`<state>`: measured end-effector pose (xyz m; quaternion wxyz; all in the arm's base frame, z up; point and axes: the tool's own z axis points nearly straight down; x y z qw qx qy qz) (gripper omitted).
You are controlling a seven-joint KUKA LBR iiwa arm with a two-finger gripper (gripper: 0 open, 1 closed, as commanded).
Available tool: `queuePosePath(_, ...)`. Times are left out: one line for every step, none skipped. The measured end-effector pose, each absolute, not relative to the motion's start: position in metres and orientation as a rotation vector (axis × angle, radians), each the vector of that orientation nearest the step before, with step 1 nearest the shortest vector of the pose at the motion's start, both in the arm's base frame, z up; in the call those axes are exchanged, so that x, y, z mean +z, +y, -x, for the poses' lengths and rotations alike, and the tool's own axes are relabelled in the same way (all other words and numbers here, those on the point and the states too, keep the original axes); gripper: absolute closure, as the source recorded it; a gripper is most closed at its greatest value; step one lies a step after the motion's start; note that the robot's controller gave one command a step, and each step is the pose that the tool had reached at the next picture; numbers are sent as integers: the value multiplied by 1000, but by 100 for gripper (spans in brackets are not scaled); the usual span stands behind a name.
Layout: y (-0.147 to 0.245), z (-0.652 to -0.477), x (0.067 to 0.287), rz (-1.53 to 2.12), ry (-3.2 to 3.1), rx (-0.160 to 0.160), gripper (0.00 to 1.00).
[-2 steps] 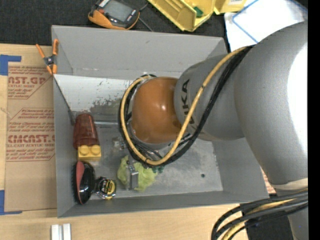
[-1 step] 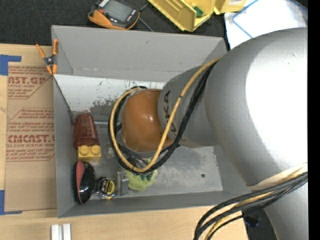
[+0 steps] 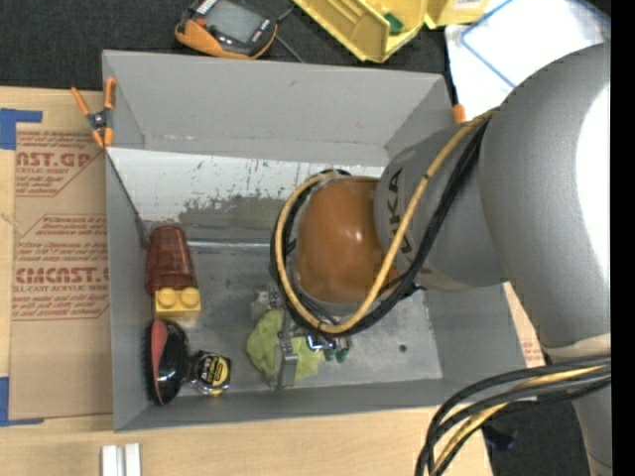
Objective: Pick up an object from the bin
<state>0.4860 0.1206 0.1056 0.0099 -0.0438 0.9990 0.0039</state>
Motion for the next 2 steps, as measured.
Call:
queuePosePath(180, -485, 187, 46, 3126, 22, 0)
queuePosePath(107, -481, 70, -7, 3137, 9, 100)
